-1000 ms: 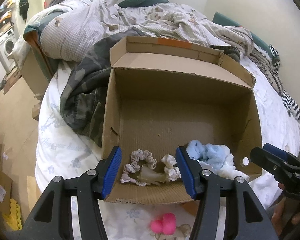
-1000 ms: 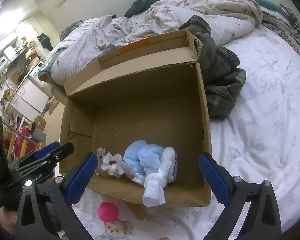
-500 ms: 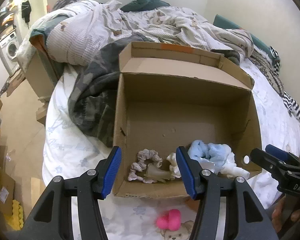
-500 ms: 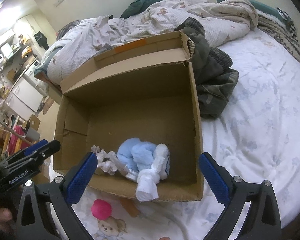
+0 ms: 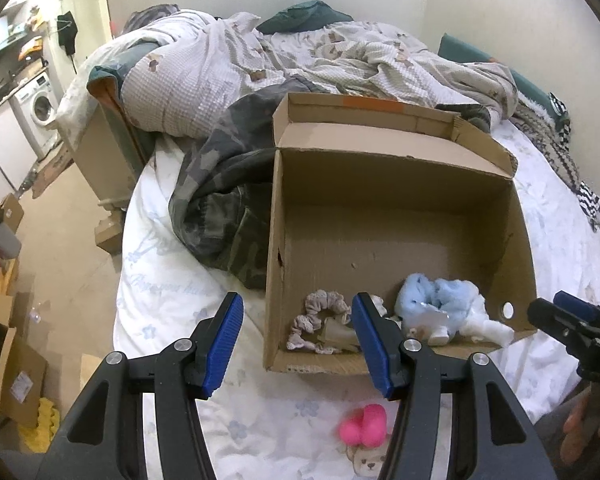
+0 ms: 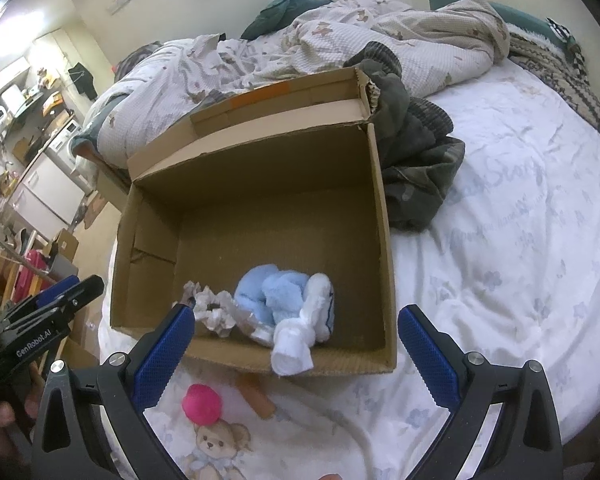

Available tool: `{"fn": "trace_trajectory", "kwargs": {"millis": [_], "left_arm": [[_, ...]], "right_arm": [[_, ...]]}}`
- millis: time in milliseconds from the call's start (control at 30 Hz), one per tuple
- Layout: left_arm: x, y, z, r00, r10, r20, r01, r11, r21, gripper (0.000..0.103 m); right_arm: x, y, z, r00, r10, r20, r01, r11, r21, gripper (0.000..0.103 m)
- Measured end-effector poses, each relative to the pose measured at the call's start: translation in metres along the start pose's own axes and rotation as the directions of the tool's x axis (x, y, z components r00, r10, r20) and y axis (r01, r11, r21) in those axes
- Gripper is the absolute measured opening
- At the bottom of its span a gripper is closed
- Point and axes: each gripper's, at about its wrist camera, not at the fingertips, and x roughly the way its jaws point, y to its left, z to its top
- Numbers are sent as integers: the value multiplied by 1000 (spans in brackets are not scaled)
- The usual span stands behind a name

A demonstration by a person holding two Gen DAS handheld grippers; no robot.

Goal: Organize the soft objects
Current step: 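Withdraw both tools from the box toward the pink ball and tan cylinder, then grasp the pink ball with the left tool while the right tool grasps the tan cylinder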

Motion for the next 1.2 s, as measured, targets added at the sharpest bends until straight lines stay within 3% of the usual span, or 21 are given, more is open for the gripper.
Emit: {"fn": "trace_trajectory", "kwargs": {"millis": [333,633,800,900,1033,1200], "left_arm": [[-7,2,-21,999,-18,-28,18,1000,-5,53],[-1,5,-38,996,-24,-91,22,1000,-20,53],[7,6,-43,988,-71,-140,65,997,-50,53],[19,-6,-53,969,-121,-214,117,993,-29,53],[39,-36,-73,923,-193,-332,205,979,2,53],[56,-68,-88,911,-132,-390,186,977,104,53]], "right_arm": [[-3,9,-19,999,-32,-24,32,999,-16,103],[9,-2,-34,992,-2,-126,11,998,70,103],[18,-16,-40,981,-36,-188,62,990,130,103],[21,-20,-41,978,-35,-207,68,986,151,103],[25,-23,-44,973,-45,-226,77,988,136,103],[27,-29,-47,970,-52,-237,85,988,132,103]]}}
